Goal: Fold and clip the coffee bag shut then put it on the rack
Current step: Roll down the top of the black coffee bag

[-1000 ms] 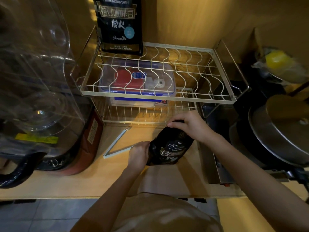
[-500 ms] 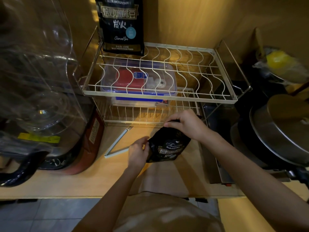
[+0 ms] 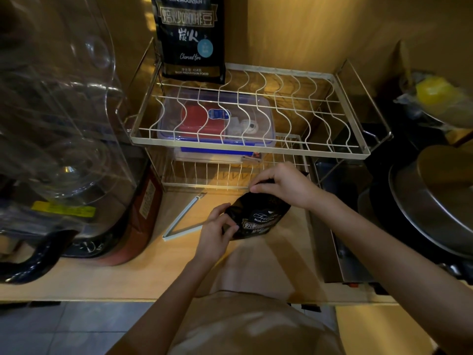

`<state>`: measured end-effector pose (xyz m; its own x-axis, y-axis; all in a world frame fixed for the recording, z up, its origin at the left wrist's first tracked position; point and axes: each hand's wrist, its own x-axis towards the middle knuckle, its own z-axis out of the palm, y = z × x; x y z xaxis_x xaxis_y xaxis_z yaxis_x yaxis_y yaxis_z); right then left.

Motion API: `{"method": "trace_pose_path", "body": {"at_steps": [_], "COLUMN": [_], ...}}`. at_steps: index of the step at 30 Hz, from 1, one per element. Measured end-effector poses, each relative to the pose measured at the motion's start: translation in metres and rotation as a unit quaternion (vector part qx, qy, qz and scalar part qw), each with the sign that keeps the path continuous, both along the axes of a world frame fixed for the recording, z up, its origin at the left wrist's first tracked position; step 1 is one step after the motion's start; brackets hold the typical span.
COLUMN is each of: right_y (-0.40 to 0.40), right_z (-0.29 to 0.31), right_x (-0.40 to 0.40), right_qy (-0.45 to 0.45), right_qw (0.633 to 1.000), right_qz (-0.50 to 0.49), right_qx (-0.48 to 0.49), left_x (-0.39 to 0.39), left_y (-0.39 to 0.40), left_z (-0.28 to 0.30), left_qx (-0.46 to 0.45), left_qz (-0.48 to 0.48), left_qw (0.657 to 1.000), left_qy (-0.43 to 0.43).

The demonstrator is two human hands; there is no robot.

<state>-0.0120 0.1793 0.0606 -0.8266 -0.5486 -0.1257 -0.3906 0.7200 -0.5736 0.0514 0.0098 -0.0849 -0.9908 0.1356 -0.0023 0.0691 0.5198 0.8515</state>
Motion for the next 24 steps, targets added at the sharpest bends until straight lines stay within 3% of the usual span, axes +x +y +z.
{"method": "trace_pose_path", "body": {"at_steps": [4, 8, 10, 16, 24], "right_y": [-0.005, -0.01, -0.012, -0.015, -0.008], "right_z": [0.007, 0.012, 0.013, 0.009, 0.011], "right_x": [-0.008, -0.012, -0.014, -0.012, -0.003], "right_qy": [0.056, 0.102, 0.115, 0.134, 0.133], "right_qw": [0.994, 0.953, 0.941, 0.941, 0.958], "right_qz": [0.056, 0.156, 0.166, 0.167, 0.16], "right_qx": [0.08, 0.237, 0.27, 0.262, 0.199], "left_x": [-0.001, 0.004, 0.005, 0.004, 0.0], "left_y": [0.002, 0.0, -0.001, -0.007, 0.0], "left_z": [0.001, 0.0, -0.002, -0.006, -0.006], "left_qx": [0.013, 0.03, 0.017, -0.04, 0.054], "left_qz": [-0.029, -0.047, -0.058, -0.076, -0.025], "left_qw": [0.999, 0.998, 0.998, 0.996, 0.996], "left_qy": [-0.004, 0.005, 0.012, 0.039, 0.064]}}
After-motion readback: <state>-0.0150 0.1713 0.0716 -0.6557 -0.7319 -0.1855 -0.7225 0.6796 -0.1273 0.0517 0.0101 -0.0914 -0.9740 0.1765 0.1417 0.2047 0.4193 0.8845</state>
